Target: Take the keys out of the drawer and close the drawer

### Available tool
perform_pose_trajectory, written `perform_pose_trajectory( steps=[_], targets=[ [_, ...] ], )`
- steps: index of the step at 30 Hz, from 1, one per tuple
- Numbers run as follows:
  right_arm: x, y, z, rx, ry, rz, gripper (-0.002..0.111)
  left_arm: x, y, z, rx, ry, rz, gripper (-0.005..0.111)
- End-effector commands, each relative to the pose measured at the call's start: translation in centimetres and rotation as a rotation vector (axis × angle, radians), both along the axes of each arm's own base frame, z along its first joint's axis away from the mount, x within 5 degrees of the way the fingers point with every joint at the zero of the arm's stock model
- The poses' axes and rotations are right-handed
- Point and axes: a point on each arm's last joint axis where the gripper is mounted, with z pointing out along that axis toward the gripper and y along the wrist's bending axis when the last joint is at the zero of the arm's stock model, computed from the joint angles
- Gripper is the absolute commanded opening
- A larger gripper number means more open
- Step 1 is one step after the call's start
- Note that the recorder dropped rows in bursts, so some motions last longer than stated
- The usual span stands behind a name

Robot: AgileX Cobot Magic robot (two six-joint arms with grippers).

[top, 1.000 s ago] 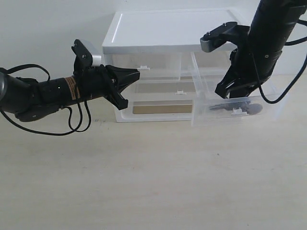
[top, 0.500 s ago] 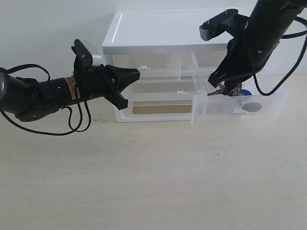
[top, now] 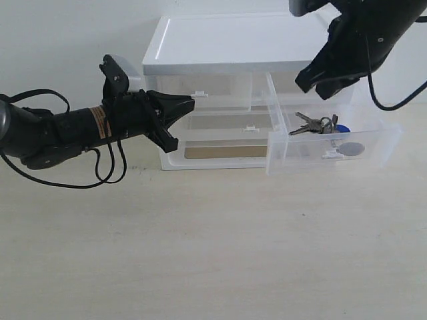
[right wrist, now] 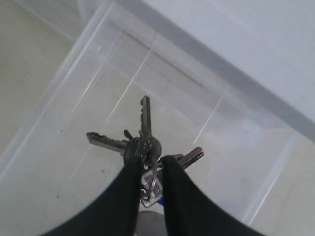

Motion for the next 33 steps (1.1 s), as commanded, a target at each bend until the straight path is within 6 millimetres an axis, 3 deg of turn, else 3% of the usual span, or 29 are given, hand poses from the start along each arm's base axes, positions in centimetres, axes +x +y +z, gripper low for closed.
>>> perform_pose_trajectory(
  steps=[1,11,17,19,22,27,33],
  targets=[
    [0.5,0.2,-1.6,-0.019,0.067,0.003,0.044,1.9,1.5,0.9,-0.100,0.037,0.209,0.004],
    [2.1,0.7,-5.1,-0.079,0.123,0.074,0.047,1.9,1.5,0.9,-0.099,0.038,0.209,0.004],
    [2.5,0.8,-6.2,-0.100,0.144,0.101,0.047,1.9,1.5,0.9,-0.099,0.038,0.209,0.004],
    [2.6,0.8,-6.4,-0.102,0.145,0.103,0.039,1.9,1.5,0.9,-0.099,0.038,0.209,0.004],
    [2.6,0.7,-6.6,-0.132,0.141,0.147,0.000,1.9,1.5,0.9,-0.099,0.038,0.209,0.004],
    [2.7,1.1,-6.2,-0.124,0.104,0.154,0.000,1.9,1.5,0.9,-0.099,0.037,0.211,0.004],
    [1.6,3.2,-3.2,-0.141,-0.052,0.201,0.000,1.9,1.5,0.9,-0.102,0.036,0.211,0.004]
  ],
)
